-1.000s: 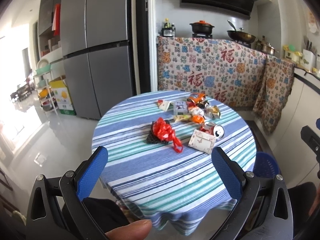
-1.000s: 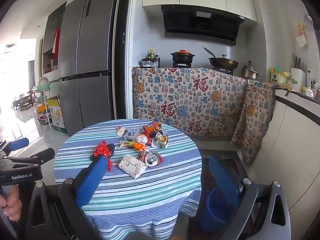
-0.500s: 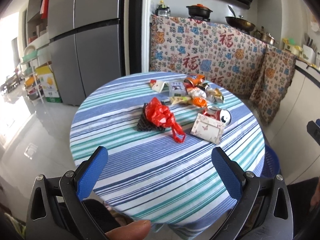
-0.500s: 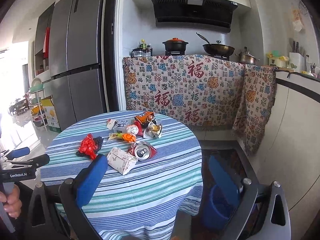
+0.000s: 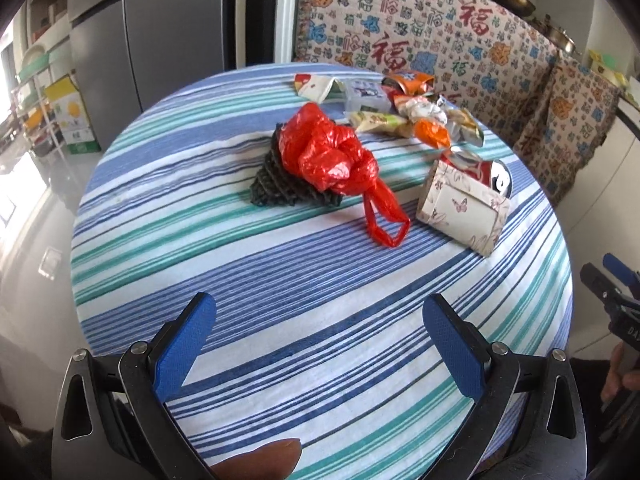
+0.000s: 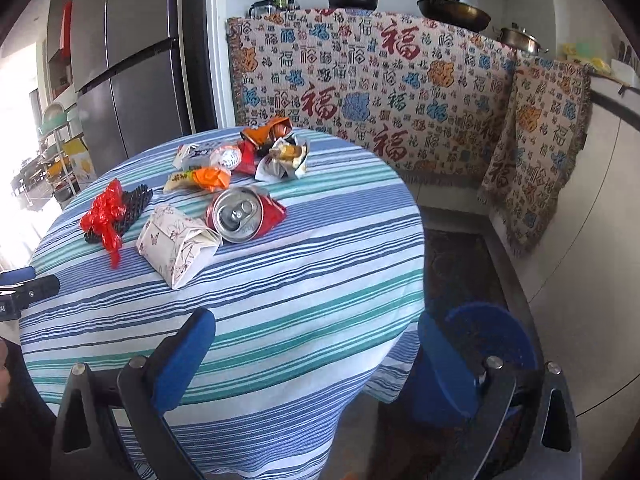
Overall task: Collect trash
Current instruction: 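Move the left tool to the red plastic bag while the right tool approaches the floral paper box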
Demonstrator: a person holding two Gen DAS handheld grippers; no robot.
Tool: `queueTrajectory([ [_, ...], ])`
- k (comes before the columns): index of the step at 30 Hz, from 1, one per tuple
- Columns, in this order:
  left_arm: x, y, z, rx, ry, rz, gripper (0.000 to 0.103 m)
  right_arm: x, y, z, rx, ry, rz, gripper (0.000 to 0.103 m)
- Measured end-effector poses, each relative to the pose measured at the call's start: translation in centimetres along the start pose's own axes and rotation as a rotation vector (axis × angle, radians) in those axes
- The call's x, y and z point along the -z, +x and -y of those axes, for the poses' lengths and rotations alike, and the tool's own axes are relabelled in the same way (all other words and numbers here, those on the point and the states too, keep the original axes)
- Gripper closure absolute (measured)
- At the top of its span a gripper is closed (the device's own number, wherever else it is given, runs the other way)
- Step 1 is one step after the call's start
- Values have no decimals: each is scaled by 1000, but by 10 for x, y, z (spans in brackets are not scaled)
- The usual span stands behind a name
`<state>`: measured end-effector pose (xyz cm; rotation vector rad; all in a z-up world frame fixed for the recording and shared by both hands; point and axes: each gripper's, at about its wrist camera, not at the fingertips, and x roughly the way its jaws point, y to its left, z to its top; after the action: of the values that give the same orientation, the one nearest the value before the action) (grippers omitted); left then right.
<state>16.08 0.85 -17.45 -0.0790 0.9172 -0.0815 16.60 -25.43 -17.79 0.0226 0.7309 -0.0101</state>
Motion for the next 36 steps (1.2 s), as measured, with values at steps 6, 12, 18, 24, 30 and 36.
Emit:
queueTrajectory([
  [6, -5, 16, 6, -46, 7, -14, 0, -3, 22, -21, -98, -41, -42, 0],
  [12, -4, 31, -5, -74, -16, -50, 0, -2, 42, -48, -229, -119, -114, 0],
  [18, -4, 39, -5, -142, 36, -44, 0, -4, 56, -55, -264, -141, -153, 0],
  [24, -11, 30, -9, -75, 18, -51, 1, -5, 65, -73, -210, -252, -145, 0],
  [30, -57, 4, -2, -30, -1, 80, 1, -2, 61, -74, -194, -221, -98, 0],
  [36, -84, 43, 12, -64, 32, 55, 16, -3, 62, -74, -181, -207, -81, 0],
])
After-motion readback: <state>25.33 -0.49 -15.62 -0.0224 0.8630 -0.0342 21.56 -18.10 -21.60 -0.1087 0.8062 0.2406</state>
